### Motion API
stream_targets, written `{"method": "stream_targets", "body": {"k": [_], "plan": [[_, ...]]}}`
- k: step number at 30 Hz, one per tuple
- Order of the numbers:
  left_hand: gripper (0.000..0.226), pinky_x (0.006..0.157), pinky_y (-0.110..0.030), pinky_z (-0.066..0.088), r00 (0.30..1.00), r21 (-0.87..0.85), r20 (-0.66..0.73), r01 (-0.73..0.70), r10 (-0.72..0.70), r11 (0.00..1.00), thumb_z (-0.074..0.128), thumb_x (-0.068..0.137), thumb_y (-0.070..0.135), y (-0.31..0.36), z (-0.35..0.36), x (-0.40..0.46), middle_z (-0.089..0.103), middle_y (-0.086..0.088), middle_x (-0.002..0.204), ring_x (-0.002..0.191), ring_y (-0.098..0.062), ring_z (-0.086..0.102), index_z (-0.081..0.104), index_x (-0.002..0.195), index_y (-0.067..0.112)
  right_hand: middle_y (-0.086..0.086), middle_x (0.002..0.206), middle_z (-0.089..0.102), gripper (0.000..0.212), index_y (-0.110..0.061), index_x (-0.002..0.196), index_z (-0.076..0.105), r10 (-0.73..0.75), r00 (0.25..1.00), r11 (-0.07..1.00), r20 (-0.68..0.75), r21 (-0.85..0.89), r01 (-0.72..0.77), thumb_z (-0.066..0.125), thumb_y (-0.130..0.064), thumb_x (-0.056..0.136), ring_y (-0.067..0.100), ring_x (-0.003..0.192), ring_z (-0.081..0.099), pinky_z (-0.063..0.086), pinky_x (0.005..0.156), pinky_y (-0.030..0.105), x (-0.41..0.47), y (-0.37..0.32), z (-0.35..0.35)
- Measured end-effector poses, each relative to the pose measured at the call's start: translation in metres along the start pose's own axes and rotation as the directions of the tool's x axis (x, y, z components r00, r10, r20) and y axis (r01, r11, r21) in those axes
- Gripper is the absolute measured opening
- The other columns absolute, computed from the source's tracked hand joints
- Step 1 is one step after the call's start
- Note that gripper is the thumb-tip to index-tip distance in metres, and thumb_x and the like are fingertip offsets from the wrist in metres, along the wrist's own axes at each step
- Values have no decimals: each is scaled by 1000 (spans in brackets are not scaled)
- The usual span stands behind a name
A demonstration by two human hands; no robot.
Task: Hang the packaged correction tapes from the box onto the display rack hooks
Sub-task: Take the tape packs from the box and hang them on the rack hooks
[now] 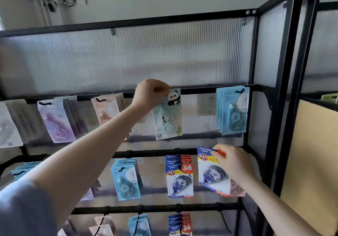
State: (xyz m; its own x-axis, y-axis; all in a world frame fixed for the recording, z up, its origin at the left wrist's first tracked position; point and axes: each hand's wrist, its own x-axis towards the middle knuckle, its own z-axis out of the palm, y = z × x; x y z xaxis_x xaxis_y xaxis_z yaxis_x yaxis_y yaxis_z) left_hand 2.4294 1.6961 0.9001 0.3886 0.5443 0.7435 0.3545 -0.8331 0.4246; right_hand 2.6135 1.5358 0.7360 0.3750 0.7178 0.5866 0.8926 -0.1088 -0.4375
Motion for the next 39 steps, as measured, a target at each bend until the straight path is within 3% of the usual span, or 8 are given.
{"method": "stream_targets", "body": {"k": [9, 18, 26, 32, 39], "plan": [[20, 74, 2, 42, 997, -73, 65, 44, -39, 996, 60, 87, 6, -9, -1, -3, 66, 4, 99, 87, -4, 60, 70, 104, 10, -4, 78, 70, 11, -17, 89, 70, -24, 998, 999, 51, 38, 22, 60, -23, 89, 15, 72, 61, 43, 57, 27, -4, -1, 9], [27, 79, -16, 36, 998, 180, 69, -20, 8, 983, 52, 89, 0, -21, 16, 1, 62, -7, 109, 94, -15, 56, 69, 107, 11, -5, 77, 69, 11, -17, 87, 68, 13, 994, 999, 112, 33, -16, 59, -23, 89, 15, 72, 61, 41, 59, 28, -9, 9, 16], [32, 83, -24, 33, 996, 262, -81, -6, 28, 965, 46, 91, 2, -24, 31, -2, 59, -9, 110, 103, -28, 50, 68, 111, 14, -5, 76, 68, 11, -18, 80, 68, 9, 994, 1000, 109, 12, -11, 62, -22, 88, 13, 72, 59, 42, 61, 30, -13, 22, 22], [35, 91, -35, 33, 974, 361, -199, -26, 105, 932, 58, 86, 15, -29, 34, -40, 53, -10, 120, 113, -32, 45, 60, 121, 15, -4, 87, 67, 14, -17, 92, 67, 67, 976, 998, 208, -3, -67, 56, -26, 92, 10, 71, 52, 34, 52, 21, -24, 37, 25], [33, 89, -43, 41, 991, 376, -86, -61, 101, 925, 56, 83, 20, -60, 59, -127, 55, -13, 118, 105, -34, 50, 60, 115, 10, -3, 70, 61, 15, -16, 83, 64, 148, 956, 989, 255, -42, -142, 57, -26, 91, 19, 66, 52, 34, 52, 25, -44, 49, 42]]}}
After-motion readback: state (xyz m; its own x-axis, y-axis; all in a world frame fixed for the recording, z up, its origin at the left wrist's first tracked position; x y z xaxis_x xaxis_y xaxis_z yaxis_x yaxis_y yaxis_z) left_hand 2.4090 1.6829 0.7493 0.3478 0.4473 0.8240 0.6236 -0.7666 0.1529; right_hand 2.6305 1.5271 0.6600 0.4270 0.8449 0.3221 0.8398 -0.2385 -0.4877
